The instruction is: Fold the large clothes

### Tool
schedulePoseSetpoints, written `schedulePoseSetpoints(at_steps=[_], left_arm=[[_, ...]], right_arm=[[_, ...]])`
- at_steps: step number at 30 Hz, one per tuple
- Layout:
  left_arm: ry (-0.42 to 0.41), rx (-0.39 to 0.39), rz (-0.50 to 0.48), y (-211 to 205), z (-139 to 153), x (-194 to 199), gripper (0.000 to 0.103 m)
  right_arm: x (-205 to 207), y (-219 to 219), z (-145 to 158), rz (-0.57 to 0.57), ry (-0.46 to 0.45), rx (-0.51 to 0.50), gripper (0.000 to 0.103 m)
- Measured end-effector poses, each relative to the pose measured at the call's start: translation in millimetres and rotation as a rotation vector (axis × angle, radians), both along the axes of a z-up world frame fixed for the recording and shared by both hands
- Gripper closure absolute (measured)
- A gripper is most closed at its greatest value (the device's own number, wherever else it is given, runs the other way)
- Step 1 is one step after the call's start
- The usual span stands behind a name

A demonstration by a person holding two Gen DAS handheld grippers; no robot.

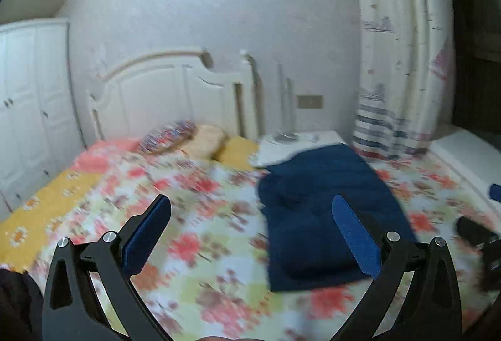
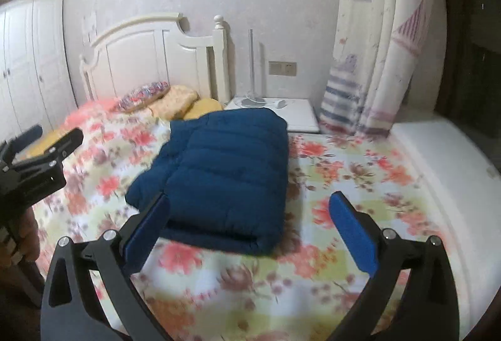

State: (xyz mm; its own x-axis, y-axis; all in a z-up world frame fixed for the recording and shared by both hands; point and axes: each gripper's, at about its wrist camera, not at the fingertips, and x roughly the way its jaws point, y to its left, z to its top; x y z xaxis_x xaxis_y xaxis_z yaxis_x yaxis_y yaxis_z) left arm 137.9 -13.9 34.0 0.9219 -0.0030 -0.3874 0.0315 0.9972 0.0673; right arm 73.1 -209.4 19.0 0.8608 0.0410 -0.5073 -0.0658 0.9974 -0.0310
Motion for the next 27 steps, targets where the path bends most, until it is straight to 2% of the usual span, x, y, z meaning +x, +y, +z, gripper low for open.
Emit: schedulePoseSetpoints(at_steps=[2,8,27], left_arm=[[0.024,-0.023,-0.033,-3.2,-0.4,-8.3,0.004],[0.009,-0.026,-0.054,-7.8,3.5,-28.8,0.004],[0.008,-0.028,-0.052,-7.4,4.1,-36.2,0.004]], right_arm=[[-10.9,2.5,4.3,0.007,-0.012,-0.01,0.003],[-27.6,5.6,17.4,0.009,-0.048,-0.008,0.003],[-23.7,11.5,12.4,0.032,-0.032,-0.006,0.003]])
